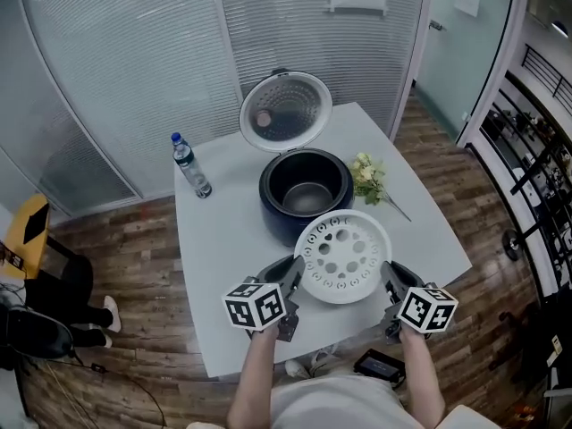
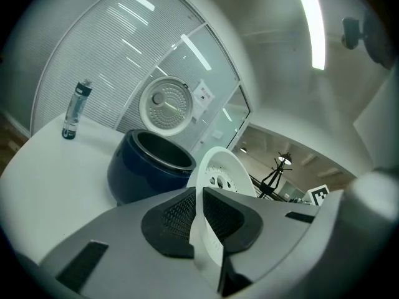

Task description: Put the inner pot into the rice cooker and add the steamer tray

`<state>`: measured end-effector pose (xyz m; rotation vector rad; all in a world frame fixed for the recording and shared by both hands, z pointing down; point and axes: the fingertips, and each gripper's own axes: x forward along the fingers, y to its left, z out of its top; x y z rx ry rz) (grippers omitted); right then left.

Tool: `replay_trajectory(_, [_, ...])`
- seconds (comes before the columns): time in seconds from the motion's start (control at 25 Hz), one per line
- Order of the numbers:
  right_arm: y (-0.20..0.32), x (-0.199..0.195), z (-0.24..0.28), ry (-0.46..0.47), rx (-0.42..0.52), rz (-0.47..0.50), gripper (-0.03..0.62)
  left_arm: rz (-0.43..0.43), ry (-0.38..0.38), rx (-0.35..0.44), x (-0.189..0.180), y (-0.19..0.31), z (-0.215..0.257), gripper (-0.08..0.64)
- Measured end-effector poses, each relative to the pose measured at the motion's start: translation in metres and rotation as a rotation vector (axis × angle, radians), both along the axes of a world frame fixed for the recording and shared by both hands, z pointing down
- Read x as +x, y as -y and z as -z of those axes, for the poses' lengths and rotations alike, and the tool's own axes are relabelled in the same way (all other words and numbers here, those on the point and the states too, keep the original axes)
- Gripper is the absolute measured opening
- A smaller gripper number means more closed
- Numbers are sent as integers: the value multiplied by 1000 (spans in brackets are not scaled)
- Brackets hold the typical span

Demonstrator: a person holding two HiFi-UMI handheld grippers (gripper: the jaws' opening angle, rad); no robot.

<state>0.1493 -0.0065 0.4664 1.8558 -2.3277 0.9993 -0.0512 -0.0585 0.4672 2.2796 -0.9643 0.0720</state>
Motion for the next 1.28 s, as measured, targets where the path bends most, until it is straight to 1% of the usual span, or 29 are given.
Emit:
replay_trajectory(0.28, [11,-24,28,30,62,47,46,55,-42,17,-28,1,20,39])
replay_trajectory(0.44, [22,-34,44,29,103,68,46,76,-62,29,-40,6,30,38])
replay_trajectory(0.64, [36,-40,50,50,115,104,44,124,-84,19,-48,14,31,39])
replay_trajectory(0.92, [90,-45,63,71,130,158,43,159,-86,12,-53,57,36,40])
replay_trajectory(1.04, [110,-46,65,70,129,176,43,174,-94,3,-54,74,36,39])
replay_trajectory(1.28, [143,-41,71,59,145,202,43,191,-94,15,-50,99,41,40])
